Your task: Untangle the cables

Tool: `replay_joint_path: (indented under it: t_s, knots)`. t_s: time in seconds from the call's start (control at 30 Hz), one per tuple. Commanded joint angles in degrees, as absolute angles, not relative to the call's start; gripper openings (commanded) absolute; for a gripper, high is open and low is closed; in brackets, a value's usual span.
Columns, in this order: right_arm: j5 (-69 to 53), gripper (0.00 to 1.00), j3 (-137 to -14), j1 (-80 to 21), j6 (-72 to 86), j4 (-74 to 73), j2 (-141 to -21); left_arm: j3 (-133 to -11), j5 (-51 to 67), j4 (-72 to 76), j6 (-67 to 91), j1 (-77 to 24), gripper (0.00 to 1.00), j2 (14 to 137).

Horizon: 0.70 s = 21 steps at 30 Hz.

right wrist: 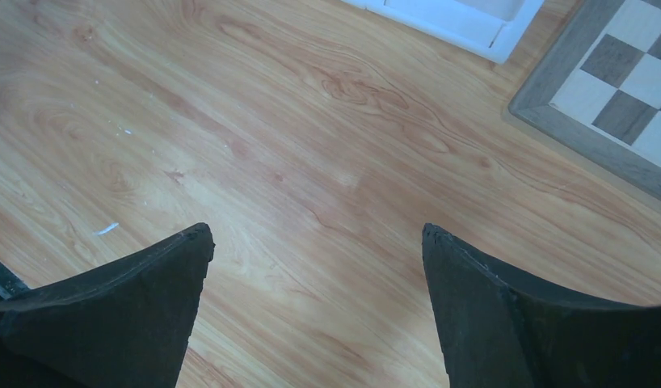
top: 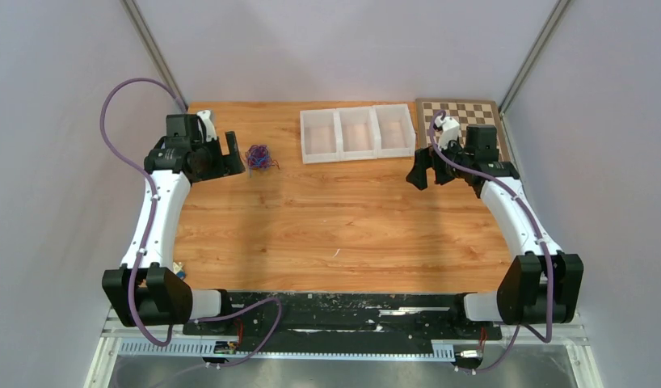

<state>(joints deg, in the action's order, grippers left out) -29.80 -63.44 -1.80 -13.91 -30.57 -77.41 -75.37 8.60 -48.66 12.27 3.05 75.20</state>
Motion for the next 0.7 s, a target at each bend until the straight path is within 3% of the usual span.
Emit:
replay_joint_path:
  t_s: [0.0, 0.4, 0.67]
  knots:
    - [-33.55, 1.00, -65.54, -1.77, -13.73, -28.37, -79.02, -75.63, 6.24, -46.60, 14.09, 3.31, 1.00, 74.58]
    - [-33.29, 1.00, -70.70, -1.77, -15.09, -31.74, -83.56, -87.67, 13.12, -47.34, 1.51, 3.46, 1.00, 92.82]
    - [-30.95, 1.00, -76.23, -1.75, -16.95, -37.76, -86.89, -92.32, 19.56, -41.95, 2.06, 3.50, 1.00, 106.39]
